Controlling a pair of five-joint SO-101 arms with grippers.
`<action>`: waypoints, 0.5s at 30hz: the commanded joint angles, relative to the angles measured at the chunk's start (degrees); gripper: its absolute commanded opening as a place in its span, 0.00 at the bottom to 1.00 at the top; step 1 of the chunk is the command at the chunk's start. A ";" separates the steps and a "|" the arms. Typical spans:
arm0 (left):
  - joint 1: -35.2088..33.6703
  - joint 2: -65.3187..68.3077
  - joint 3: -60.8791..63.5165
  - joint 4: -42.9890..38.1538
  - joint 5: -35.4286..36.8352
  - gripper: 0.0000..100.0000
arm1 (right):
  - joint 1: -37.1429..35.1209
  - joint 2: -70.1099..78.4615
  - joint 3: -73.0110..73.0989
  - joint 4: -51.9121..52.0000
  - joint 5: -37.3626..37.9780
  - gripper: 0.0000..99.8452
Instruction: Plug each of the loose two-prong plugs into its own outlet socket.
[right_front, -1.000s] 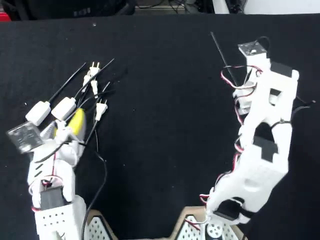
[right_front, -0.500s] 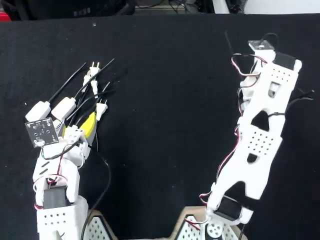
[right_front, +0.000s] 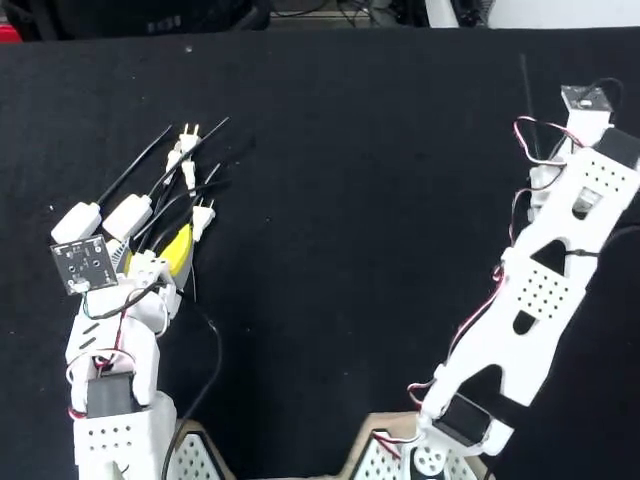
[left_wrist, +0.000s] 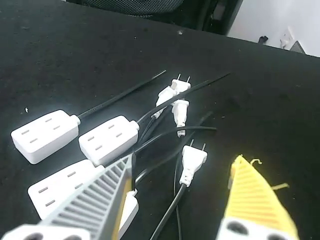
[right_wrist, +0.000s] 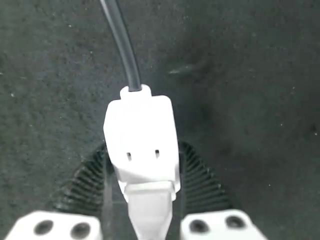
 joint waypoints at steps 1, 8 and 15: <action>0.40 -0.62 1.01 -1.14 -0.62 0.31 | 1.05 -0.40 -2.15 1.58 0.00 0.09; 0.48 -0.62 1.01 -1.14 -0.53 0.31 | -0.53 1.10 -2.07 -0.79 0.00 0.16; 0.48 -0.62 1.01 -1.23 -0.62 0.31 | -4.48 -0.40 -8.66 -1.32 -0.35 0.16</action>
